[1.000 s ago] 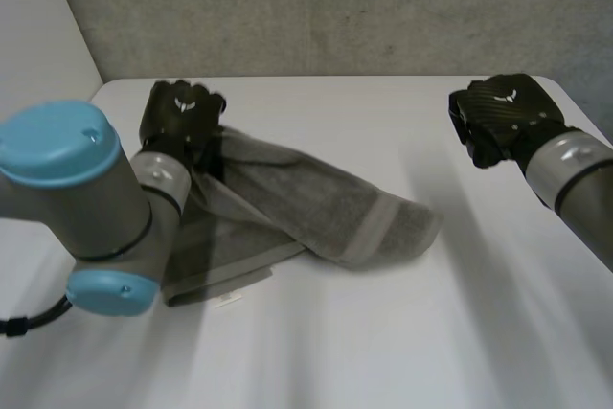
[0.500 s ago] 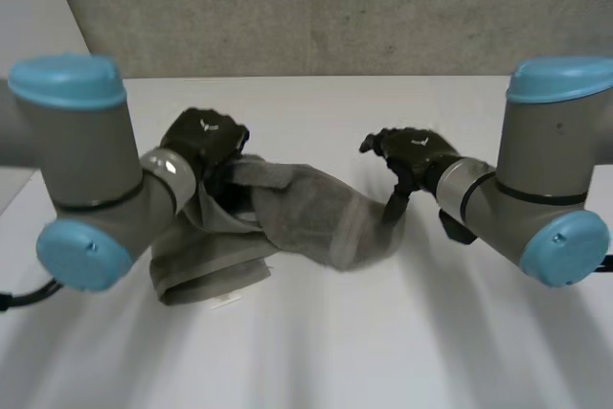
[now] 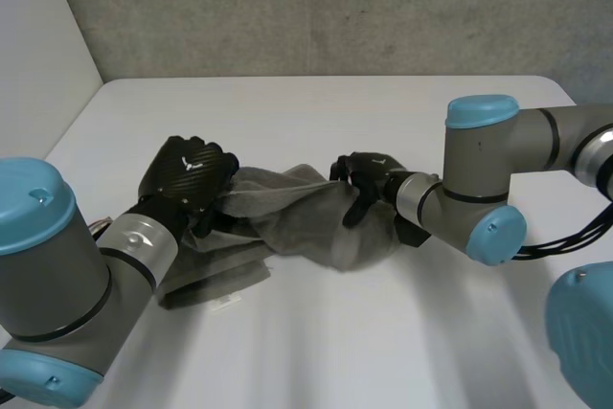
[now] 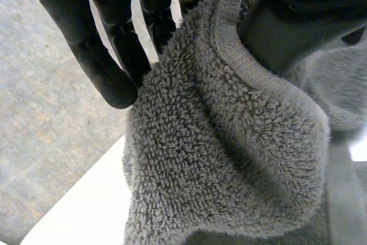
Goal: Fold the towel.
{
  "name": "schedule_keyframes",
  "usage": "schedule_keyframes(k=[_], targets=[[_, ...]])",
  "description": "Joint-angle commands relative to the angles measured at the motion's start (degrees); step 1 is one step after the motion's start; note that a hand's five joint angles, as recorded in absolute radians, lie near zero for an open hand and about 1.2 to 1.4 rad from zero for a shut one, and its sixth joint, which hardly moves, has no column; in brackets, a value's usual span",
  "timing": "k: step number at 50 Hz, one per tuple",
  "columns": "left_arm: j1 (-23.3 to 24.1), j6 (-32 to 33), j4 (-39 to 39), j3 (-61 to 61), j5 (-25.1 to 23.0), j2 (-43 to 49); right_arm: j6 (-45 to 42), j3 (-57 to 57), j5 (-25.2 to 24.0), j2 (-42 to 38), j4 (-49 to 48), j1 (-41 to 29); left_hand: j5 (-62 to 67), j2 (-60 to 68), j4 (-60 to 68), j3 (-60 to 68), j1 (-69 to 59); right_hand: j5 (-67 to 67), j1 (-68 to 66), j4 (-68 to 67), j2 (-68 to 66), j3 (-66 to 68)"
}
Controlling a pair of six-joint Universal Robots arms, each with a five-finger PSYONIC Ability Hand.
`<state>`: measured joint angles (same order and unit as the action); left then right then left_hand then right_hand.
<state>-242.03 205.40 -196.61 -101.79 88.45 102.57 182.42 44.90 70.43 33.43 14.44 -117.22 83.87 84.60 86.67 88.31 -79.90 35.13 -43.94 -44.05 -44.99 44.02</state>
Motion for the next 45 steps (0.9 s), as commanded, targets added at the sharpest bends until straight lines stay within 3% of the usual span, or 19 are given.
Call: schedule_keyframes(k=[1,6,11,13,14,16,17,18,19,21,25,31,35,41,45], targets=[[-1.4,0.1,-4.6,1.5,0.0,0.0,0.0,-5.6,-6.7,-3.0,5.7,-0.5,-13.9,-4.6,-6.7,-8.3,-0.1,34.9,-36.1,-36.0,-35.0,36.0],[-2.0,0.2,-5.7,6.3,-0.1,1.3,1.3,-9.5,-8.5,-2.1,6.7,-0.6,-13.9,-4.6,-6.7,-8.3,-0.1,34.9,-36.1,-36.0,-35.0,36.0],[-2.0,0.6,-6.0,15.4,0.0,6.4,2.7,-15.5,-6.0,2.2,5.2,-0.6,-13.9,-4.6,-6.7,-8.3,-0.1,34.9,-36.1,-36.0,-35.0,36.0],[-2.0,0.5,-6.0,19.8,0.0,8.1,2.9,-17.9,-0.4,6.5,-0.1,0.1,-13.9,-4.6,-6.7,-8.3,-0.1,34.9,-36.1,-36.0,-35.0,36.0],[-1.9,0.4,-6.0,24.8,-0.1,9.7,2.9,-17.9,-0.4,6.5,-0.1,0.1,-13.9,-4.6,-6.7,-8.3,-0.1,34.9,-36.1,-36.0,-35.0,36.0],[-1.8,0.3,-6.0,29.8,0.0,11.1,2.1,-16.4,7.7,10.2,-10.8,-0.4,-13.9,-4.6,-6.7,-8.3,-0.1,34.9,-36.1,-36.0,-35.0,36.0],[-1.8,0.1,-6.1,34.7,0.0,12.0,2.1,-16.4,7.7,10.3,-10.8,-0.4,-13.9,-4.6,-6.7,-8.3,-0.1,34.9,-36.1,-36.0,-35.0,36.0],[-1.8,0.1,-6.1,34.7,0.0,12.0,1.3,-13.7,12.0,12.3,-17.2,-0.3,-13.9,-4.6,-6.7,-8.3,-0.1,34.9,-36.1,-36.0,-35.0,36.0],[-1.8,-0.2,-6.1,39.5,0.0,12.8,1.3,-13.7,12.0,12.3,-17.3,-0.3,-13.9,-4.6,-6.7,-8.3,-0.1,34.9,-36.1,-36.0,-35.0,36.0],[-1.8,-0.5,-6.1,43.8,0.1,13.4,-2.5,-5.7,17.4,18.9,-29.3,0.1,-13.9,-4.6,-6.7,-8.3,-0.1,34.9,-36.1,-36.0,-35.0,36.0],[-1.9,-4.2,-6.1,51.2,0.0,13.9,-7.6,3.5,17.7,24.7,-38.3,0.1,-13.9,-4.6,-6.7,-8.3,-0.1,34.9,-36.1,-36.0,-35.0,36.0],[-2.0,-10.2,-5.5,49.7,-0.6,13.8,-13.2,15.4,12.9,27.9,-41.6,-0.6,-13.9,-4.6,-6.7,-8.3,-0.1,34.9,-36.1,-36.0,-35.0,36.0],[-2.1,-12.5,-4.8,39.1,-5.5,12.8,-13.7,23.9,9.4,29.8,-38.1,-0.5,-13.9,-4.6,-6.7,-8.3,-0.1,34.9,-36.1,-36.0,-35.0,36.0],[-2.4,-9.3,-5.3,18.6,-13.6,11.4,-14.5,32.6,8.2,31.9,-34.5,0.2,-15.9,-6.6,-8.7,-10.3,1.9,34.9,-36.1,-36.0,-35.0,36.0],[-2.6,-4.5,-5.4,10.8,-14.9,11.3,-17.7,41.6,7.5,34.1,-31.1,0.6,-18.7,-9.5,-11.5,-13.2,4.8,34.9,-36.1,-36.0,-35.0,36.0]])
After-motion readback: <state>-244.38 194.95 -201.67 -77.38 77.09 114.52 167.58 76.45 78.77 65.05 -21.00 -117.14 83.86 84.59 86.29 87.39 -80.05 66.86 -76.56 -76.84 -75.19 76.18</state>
